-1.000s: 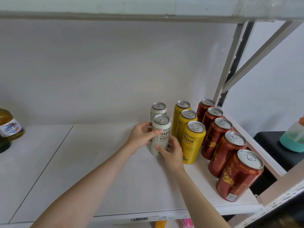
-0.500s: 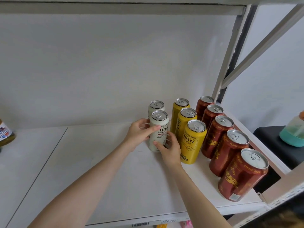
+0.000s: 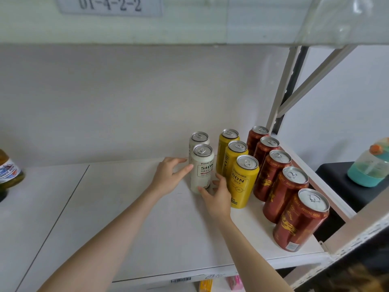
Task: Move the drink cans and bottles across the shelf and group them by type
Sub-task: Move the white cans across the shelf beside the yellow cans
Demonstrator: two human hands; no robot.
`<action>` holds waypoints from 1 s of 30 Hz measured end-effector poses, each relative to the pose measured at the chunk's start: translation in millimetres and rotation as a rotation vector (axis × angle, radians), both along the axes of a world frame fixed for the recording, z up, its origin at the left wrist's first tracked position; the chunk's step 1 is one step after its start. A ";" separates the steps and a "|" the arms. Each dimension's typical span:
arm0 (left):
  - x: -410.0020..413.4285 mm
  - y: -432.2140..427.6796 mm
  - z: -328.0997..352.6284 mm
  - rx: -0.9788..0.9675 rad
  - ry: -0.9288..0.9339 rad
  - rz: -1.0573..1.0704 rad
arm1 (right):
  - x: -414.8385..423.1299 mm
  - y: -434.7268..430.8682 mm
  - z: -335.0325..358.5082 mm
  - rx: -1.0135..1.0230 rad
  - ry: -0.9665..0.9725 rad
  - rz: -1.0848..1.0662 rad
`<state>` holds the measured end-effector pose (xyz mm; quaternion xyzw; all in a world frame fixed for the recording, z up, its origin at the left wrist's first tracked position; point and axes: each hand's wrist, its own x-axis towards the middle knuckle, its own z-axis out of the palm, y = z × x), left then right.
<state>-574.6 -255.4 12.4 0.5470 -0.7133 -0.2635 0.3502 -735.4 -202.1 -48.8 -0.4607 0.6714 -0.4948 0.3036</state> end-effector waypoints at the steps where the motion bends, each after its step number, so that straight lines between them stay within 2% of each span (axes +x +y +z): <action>1: 4.4 4.4 -1.8 -0.044 -0.091 0.018 | 0.5 5.4 0.9 0.018 0.051 -0.004; 5: 27.6 34.9 -11.5 -0.061 -0.374 0.106 | 2.6 31.4 3.3 0.051 0.322 0.028; 7: 38.3 52.1 -16.8 -0.129 -0.500 0.143 | 2.8 45.0 6.2 0.064 0.492 0.068; 10: 48.7 82.5 -23.2 -0.151 -0.656 0.195 | 4.2 65.7 9.6 0.080 0.745 0.129; 12: 54.0 104.2 -30.1 -0.154 -0.717 0.219 | 7.2 79.9 9.7 0.106 0.844 0.162; 19: 68.0 174.4 -45.4 -0.215 -0.765 0.252 | 19.7 126.2 1.7 0.096 1.052 0.264; 30: 143.1 226.3 -44.6 -0.137 -0.842 0.295 | 85.5 171.6 10.7 0.089 1.123 0.298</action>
